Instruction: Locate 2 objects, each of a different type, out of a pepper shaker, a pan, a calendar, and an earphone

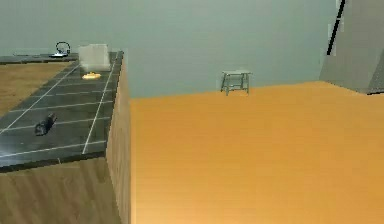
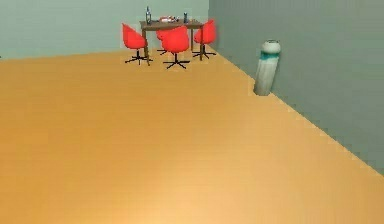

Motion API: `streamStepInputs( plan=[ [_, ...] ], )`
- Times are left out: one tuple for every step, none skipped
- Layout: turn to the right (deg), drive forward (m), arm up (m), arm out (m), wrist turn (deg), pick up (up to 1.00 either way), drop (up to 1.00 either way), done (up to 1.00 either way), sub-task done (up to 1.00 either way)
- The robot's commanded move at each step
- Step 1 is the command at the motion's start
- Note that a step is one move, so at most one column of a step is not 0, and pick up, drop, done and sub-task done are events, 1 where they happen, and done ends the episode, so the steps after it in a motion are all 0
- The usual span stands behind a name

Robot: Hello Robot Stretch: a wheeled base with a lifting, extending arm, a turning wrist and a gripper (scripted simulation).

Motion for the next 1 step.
streamStepInputs(
  plan=[
    [0.0,0.70,0.00,0.00,0.0,0.00,0.00,0.00,0.00]
  ],
)
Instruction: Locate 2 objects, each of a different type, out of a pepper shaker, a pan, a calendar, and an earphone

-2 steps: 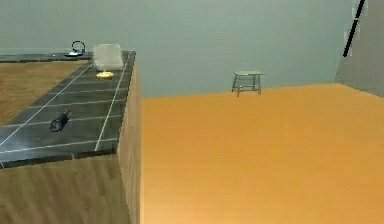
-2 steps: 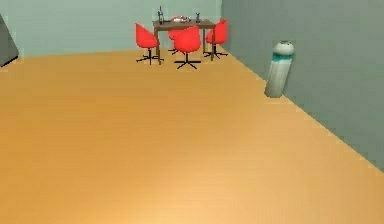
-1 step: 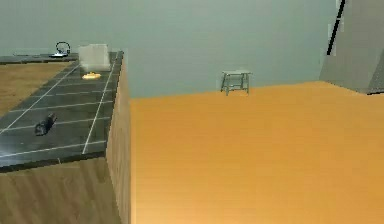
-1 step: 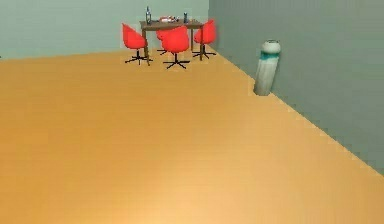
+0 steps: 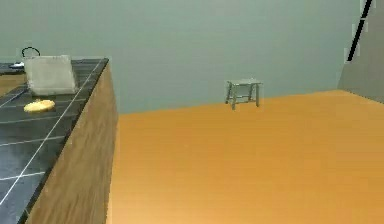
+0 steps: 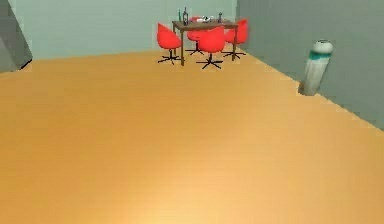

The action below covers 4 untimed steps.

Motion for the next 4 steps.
streamStepInputs(
  plan=[
    [-12.0,0.00,0.00,0.00,0.0,0.00,0.00,0.00,0.00],
    [0.0,0.90,0.00,0.00,0.0,0.00,0.00,0.00,0.00],
    [-42.0,0.00,0.00,0.00,0.0,0.00,0.00,0.00,0.00],
    [0.0,0.00,0.00,0.00,0.0,0.00,0.00,0.00,1.00]
  ],
)
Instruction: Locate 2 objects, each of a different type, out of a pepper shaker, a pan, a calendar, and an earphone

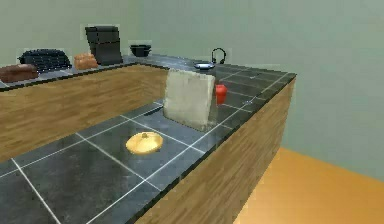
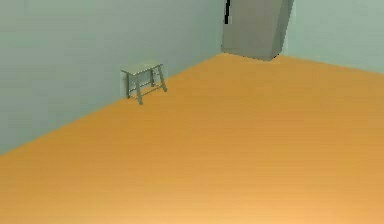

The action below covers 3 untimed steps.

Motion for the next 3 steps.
streamStepInputs(
  plan=[
    [45.0,0.00,0.00,0.00,0.0,0.00,0.00,0.00,0.00],
    [45.0,0.00,0.00,0.00,0.0,0.00,0.00,0.00,0.00],
    [39.0,0.00,0.00,0.00,0.0,0.00,0.00,0.00,0.00]
  ],
)
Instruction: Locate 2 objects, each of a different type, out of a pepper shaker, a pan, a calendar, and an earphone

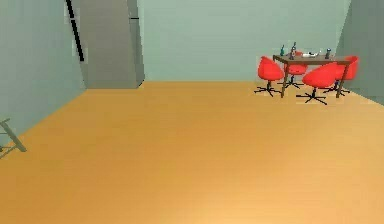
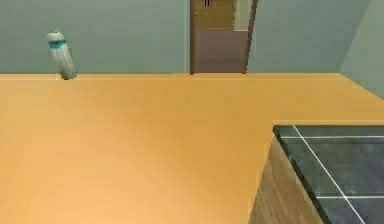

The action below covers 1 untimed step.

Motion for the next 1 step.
streamStepInputs(
  plan=[
    [0.0,0.20,0.00,0.00,0.0,0.00,0.00,0.00,0.00]
  ],
)
